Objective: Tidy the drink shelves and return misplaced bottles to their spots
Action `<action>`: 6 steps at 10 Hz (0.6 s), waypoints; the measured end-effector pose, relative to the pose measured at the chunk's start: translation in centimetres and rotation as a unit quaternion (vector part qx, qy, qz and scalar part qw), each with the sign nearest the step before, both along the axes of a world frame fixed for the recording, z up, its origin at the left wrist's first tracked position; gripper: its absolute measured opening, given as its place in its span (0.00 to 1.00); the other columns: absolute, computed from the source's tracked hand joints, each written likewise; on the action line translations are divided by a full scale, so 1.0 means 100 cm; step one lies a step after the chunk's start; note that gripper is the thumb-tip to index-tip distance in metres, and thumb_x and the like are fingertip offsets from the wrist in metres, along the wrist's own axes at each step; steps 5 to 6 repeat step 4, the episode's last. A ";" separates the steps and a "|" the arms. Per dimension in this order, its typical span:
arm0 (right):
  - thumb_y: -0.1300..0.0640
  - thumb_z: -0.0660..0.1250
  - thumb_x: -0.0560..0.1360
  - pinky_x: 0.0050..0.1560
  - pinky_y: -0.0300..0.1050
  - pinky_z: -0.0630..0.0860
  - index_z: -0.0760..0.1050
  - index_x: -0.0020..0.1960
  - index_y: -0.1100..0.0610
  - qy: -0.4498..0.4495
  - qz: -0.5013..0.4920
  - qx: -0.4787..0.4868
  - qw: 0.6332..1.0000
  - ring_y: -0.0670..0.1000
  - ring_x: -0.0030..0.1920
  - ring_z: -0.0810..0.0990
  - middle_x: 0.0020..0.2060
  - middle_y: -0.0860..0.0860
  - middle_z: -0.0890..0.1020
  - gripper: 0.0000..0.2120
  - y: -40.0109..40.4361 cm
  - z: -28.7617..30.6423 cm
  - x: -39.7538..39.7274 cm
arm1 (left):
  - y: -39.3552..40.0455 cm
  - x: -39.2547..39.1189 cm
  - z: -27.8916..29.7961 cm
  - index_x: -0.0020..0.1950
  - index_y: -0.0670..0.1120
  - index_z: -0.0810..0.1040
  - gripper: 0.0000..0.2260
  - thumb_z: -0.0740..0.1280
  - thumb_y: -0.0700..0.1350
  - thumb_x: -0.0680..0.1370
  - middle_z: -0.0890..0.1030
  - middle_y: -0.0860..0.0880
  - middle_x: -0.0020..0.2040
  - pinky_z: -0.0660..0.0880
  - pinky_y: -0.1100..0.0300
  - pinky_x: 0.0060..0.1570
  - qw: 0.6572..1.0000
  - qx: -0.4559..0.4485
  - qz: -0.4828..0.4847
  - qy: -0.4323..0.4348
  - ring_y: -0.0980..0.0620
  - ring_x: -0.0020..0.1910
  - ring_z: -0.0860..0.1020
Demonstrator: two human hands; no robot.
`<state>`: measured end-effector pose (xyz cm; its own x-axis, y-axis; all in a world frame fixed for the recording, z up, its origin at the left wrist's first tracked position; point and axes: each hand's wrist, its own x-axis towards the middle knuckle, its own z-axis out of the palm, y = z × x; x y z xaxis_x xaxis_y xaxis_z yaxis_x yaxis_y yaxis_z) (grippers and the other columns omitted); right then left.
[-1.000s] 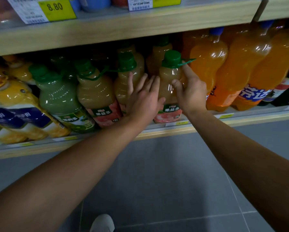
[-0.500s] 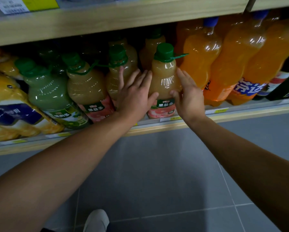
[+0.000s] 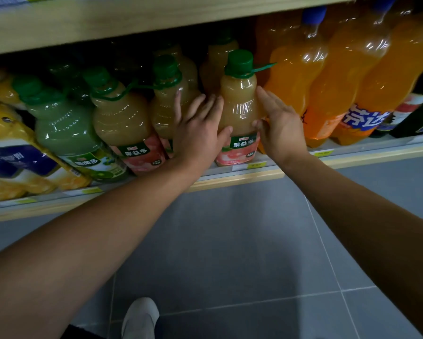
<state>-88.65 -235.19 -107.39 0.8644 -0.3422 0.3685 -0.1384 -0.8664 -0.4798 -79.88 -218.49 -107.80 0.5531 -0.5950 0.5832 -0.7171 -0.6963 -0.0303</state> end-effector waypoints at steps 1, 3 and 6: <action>0.61 0.66 0.79 0.71 0.51 0.65 0.59 0.79 0.55 0.010 -0.005 0.019 1.000 0.61 0.71 0.69 0.75 0.56 0.67 0.31 0.003 0.001 -0.003 | 0.002 -0.001 0.001 0.70 0.42 0.74 0.28 0.66 0.57 0.75 0.79 0.45 0.67 0.47 0.41 0.75 1.000 0.007 -0.005 0.004 0.45 0.69 0.72; 0.55 0.69 0.77 0.70 0.55 0.70 0.56 0.80 0.57 0.067 -0.022 0.058 0.996 0.61 0.72 0.68 0.77 0.57 0.63 0.36 0.028 0.012 -0.019 | 0.012 -0.014 0.023 0.77 0.45 0.64 0.33 0.64 0.60 0.76 0.70 0.45 0.75 0.45 0.37 0.75 0.990 0.101 0.016 0.096 0.42 0.77 0.62; 0.51 0.71 0.76 0.72 0.55 0.65 0.54 0.80 0.56 0.167 -0.030 0.069 0.983 0.62 0.75 0.62 0.78 0.56 0.58 0.40 0.050 0.038 -0.034 | 0.032 -0.030 0.053 0.79 0.49 0.61 0.34 0.63 0.61 0.76 0.66 0.45 0.77 0.46 0.36 0.75 0.970 0.157 0.006 0.187 0.41 0.78 0.59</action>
